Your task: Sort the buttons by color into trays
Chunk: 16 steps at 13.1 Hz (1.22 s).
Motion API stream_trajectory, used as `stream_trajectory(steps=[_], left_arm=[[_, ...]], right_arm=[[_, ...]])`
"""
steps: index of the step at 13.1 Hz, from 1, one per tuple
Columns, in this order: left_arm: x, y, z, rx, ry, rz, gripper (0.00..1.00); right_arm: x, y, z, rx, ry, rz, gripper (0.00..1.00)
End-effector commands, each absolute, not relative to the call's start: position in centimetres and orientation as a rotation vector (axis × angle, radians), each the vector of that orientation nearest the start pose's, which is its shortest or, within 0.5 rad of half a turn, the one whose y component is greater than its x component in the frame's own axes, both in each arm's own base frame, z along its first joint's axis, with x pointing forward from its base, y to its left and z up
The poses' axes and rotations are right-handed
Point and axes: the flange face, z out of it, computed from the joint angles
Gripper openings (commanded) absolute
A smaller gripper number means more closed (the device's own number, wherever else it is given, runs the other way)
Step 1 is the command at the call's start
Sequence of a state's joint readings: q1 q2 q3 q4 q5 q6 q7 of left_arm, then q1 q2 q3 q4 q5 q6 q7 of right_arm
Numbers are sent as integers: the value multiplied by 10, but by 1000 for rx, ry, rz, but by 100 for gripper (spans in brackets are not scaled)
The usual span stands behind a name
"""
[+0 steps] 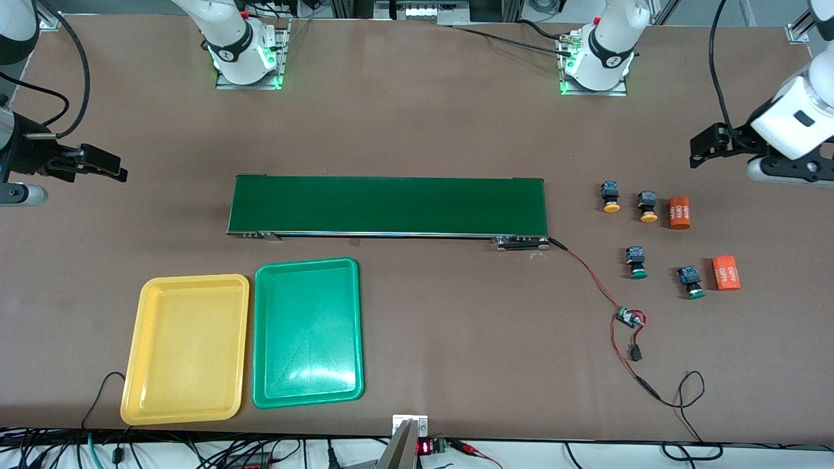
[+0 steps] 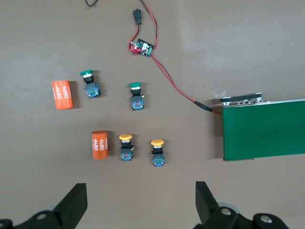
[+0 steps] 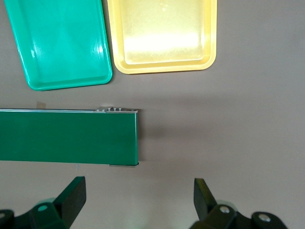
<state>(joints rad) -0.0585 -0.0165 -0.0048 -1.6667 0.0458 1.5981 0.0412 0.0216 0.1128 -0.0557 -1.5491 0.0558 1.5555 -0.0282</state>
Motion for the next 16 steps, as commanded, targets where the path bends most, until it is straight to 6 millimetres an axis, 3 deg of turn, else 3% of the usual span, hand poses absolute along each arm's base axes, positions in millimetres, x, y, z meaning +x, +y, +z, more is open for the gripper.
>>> stream_trajectory(steps=[1, 5, 12, 16], left_arm=[[552, -34, 597, -3059, 180, 76, 100], [552, -31, 597, -3061, 171, 78, 100], [552, -30, 596, -3063, 161, 90, 100], [554, -28, 592, -3063, 166, 102, 100]], right_arm=[[585, -12, 571, -3084, 24, 166, 100], [587, -11, 569, -3085, 27, 159, 100], [594, -13, 544, -3084, 25, 242, 100], [595, -11, 540, -3085, 14, 256, 100]])
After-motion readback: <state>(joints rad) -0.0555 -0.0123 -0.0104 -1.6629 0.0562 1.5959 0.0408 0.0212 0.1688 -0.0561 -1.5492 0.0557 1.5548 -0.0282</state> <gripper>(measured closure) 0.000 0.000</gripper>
